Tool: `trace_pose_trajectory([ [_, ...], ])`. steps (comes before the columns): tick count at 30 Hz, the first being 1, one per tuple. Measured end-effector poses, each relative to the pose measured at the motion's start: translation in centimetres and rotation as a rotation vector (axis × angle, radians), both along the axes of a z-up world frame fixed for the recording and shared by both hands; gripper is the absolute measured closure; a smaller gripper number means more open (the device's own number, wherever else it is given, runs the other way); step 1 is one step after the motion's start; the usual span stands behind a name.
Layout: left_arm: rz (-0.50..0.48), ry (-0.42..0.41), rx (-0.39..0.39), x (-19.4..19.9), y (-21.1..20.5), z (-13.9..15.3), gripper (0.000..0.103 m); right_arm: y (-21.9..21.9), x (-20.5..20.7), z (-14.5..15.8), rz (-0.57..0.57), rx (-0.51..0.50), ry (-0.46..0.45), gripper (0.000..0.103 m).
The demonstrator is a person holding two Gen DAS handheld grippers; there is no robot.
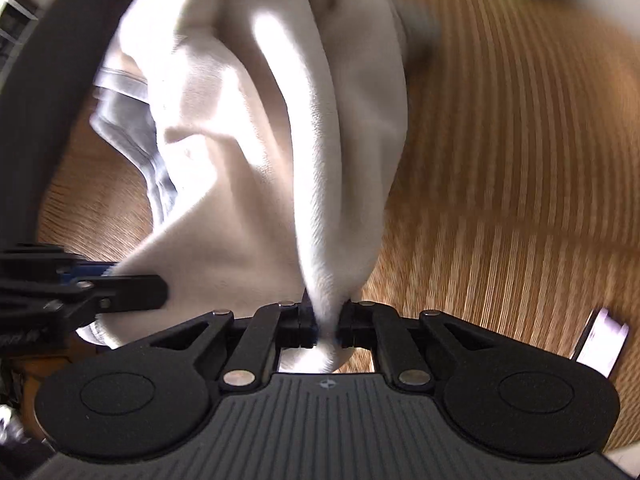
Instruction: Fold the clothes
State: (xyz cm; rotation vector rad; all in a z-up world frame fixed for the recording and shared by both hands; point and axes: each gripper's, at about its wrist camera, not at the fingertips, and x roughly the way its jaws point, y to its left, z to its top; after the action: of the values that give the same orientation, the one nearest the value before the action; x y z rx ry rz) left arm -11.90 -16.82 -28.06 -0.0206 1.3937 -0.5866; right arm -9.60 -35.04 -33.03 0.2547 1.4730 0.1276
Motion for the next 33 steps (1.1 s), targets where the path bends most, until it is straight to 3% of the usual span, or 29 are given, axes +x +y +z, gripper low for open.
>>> trace_pose_trajectory([
  [2,0.058,-0.011,0.009,1.3,0.4,0.9,0.078,-0.1,0.1,-1.1,-0.004,-0.019,0.042,0.070],
  [3,0.094,-0.025,0.005,2.3,1.1,2.0,0.075,0.0,0.2,-0.7,-0.001,-0.044,0.035,0.067],
  [4,0.129,-0.039,0.000,3.3,1.9,3.2,0.072,-0.1,0.4,-0.1,0.003,-0.062,0.014,0.066],
  [5,0.168,-0.071,-0.003,3.9,2.8,4.1,0.060,-0.2,0.7,0.9,0.003,-0.074,-0.017,0.063],
  [6,0.212,-0.110,-0.001,4.8,5.3,7.0,0.055,-0.3,1.1,2.1,-0.001,-0.087,-0.047,0.054],
  [7,0.253,-0.147,0.012,5.7,6.7,8.0,0.053,-0.5,1.5,3.2,-0.005,-0.100,-0.078,0.042],
  [8,0.289,-0.177,0.024,6.5,8.1,8.3,0.051,-0.6,2.0,4.3,-0.011,-0.117,-0.110,0.040],
  [13,0.429,-0.264,0.095,13.2,13.7,8.7,0.045,-0.4,4.7,8.7,-0.029,-0.161,-0.232,0.039],
  [17,0.444,-0.294,0.146,18.6,16.4,6.9,0.038,0.8,5.5,10.2,-0.001,-0.154,-0.276,0.037],
  [20,0.423,-0.282,0.140,22.2,17.7,4.9,0.026,2.2,5.1,10.4,0.015,-0.165,-0.268,0.036],
  [26,0.367,-0.212,0.107,27.6,18.7,1.0,0.026,5.8,6.9,9.2,-0.008,-0.154,-0.190,0.036],
  [28,0.328,-0.160,0.057,28.5,18.7,0.0,0.028,7.2,8.0,8.6,-0.014,-0.145,-0.172,0.036],
  [29,0.308,-0.133,0.032,28.9,18.7,-0.5,0.046,7.8,8.5,8.5,-0.017,-0.139,-0.167,0.036],
  [30,0.284,-0.107,0.010,29.1,18.6,-0.9,0.073,8.4,9.2,8.6,-0.023,-0.135,-0.167,0.036],
  [33,0.228,-0.137,-0.030,28.1,18.7,0.1,0.085,9.4,11.7,9.5,-0.046,-0.119,-0.190,0.036],
])
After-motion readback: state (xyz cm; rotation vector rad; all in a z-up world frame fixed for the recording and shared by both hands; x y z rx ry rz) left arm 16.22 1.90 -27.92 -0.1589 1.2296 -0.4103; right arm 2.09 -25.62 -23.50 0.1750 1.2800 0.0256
